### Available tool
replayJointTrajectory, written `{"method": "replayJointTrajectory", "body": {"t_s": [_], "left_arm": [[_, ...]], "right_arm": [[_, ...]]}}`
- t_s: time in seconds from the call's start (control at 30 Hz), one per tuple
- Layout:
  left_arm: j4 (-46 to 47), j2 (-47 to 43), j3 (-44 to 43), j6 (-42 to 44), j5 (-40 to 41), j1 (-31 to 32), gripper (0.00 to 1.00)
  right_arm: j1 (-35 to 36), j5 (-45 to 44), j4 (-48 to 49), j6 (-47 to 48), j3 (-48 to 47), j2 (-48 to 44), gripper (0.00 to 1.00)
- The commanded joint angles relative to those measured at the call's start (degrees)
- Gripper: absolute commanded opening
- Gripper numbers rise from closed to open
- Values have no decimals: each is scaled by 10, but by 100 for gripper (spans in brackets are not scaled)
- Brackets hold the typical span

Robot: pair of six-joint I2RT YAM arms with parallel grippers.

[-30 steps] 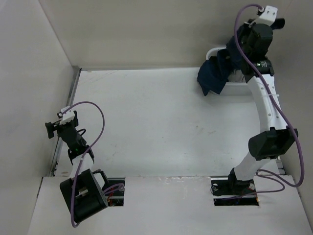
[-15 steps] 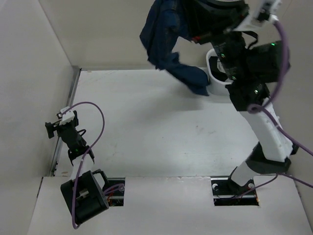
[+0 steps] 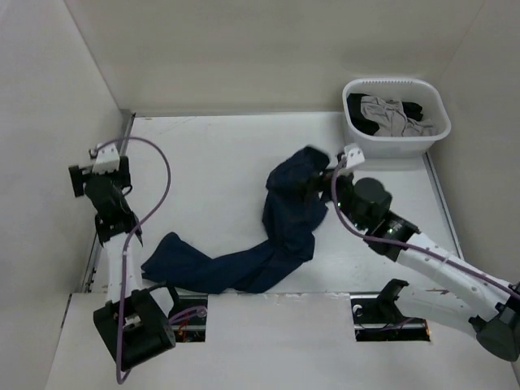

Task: Fold and stack the trousers
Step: Move the trousers to the center of the board, then flatten the trousers out

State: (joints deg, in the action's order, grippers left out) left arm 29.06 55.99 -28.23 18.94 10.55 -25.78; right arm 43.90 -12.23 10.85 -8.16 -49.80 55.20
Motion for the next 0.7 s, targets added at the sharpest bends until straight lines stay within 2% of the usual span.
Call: {"method": "replayJointTrajectory", "body": {"t_s": [0.0, 0.07, 0.13, 0.2, 0.23, 0.33, 0.4, 0.5, 0.57, 0.67], "left_arm": [[-316, 16, -184, 18, -173, 58, 80], [-533, 57, -294, 36, -298, 131, 75], [-691, 100, -364, 53, -341, 243, 73], [-755, 119, -372, 65, -335, 339, 71], [-776, 125, -352, 79, -318, 406, 71], [-760, 118, -243, 108, -236, 590, 71], [-735, 116, -193, 113, -206, 658, 72], [-702, 126, -157, 116, -200, 694, 75], [-678, 147, -130, 109, -220, 746, 75], [-649, 166, -107, 97, -216, 776, 75]], "right_arm": [[-3, -118, -116, -192, 106, -106, 100], [-16, -131, -165, -268, 140, -162, 100], [-68, -146, -226, -308, 141, -187, 100], [-109, -140, -258, -310, 119, -156, 100], [-126, -129, -268, -310, 109, -130, 100], [-172, -37, -259, -310, 74, -4, 100], [-177, 17, -214, -325, 67, 72, 100], [-165, 46, -152, -365, 51, 166, 100], [-149, 56, -127, -382, 24, 232, 100], [-113, 74, -130, -389, -34, 324, 100]]}}
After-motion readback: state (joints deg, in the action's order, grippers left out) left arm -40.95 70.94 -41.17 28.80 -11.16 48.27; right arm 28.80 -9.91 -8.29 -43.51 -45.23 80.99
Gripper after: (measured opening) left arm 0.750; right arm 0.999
